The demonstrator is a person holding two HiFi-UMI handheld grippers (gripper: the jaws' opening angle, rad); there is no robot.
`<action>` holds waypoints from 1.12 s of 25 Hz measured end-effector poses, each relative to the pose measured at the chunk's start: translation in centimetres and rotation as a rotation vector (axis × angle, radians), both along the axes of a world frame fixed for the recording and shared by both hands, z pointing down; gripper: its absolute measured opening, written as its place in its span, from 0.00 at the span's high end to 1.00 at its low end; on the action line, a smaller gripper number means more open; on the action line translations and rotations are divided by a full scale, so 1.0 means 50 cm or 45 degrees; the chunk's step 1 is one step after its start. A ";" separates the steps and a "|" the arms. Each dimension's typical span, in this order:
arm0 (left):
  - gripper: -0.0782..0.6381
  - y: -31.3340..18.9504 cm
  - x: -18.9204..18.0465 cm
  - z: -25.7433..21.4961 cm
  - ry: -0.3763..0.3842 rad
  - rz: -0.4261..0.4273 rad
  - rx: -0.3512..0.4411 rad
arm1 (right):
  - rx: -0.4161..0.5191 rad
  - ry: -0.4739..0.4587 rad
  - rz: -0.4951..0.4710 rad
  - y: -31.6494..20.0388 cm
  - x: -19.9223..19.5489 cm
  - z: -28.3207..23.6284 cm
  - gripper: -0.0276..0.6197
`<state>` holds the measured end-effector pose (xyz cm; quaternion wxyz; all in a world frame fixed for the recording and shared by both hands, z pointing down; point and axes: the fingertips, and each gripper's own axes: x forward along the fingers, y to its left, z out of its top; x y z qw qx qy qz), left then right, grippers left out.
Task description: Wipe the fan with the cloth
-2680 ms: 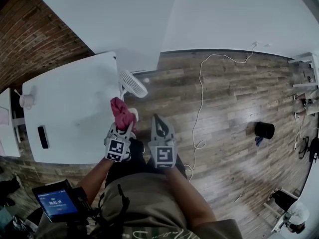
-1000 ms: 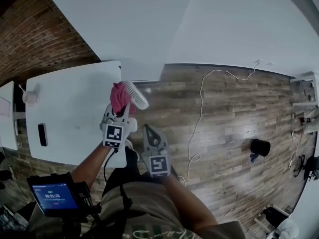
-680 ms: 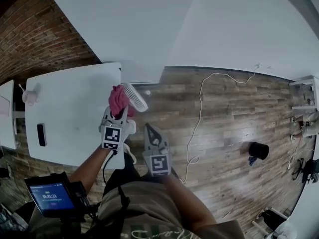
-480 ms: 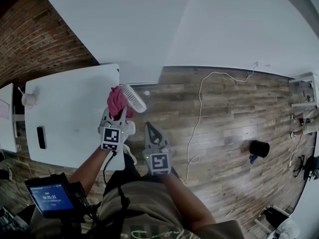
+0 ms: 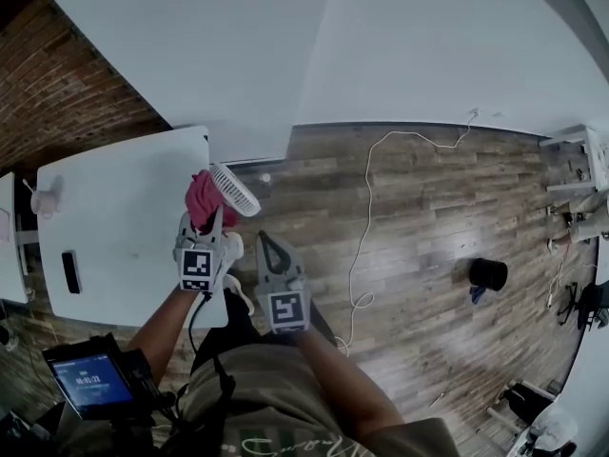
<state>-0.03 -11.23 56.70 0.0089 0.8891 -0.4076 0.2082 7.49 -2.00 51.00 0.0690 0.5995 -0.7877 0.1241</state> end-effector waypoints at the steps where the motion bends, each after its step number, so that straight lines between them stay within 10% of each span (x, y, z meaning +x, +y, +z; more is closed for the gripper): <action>1: 0.80 -0.001 0.000 0.000 0.004 -0.003 0.000 | 0.005 0.002 0.003 -0.002 0.001 -0.001 0.96; 28: 0.80 0.025 -0.023 0.001 0.011 -0.008 0.019 | -0.031 -0.012 -0.057 0.051 -0.092 0.012 0.96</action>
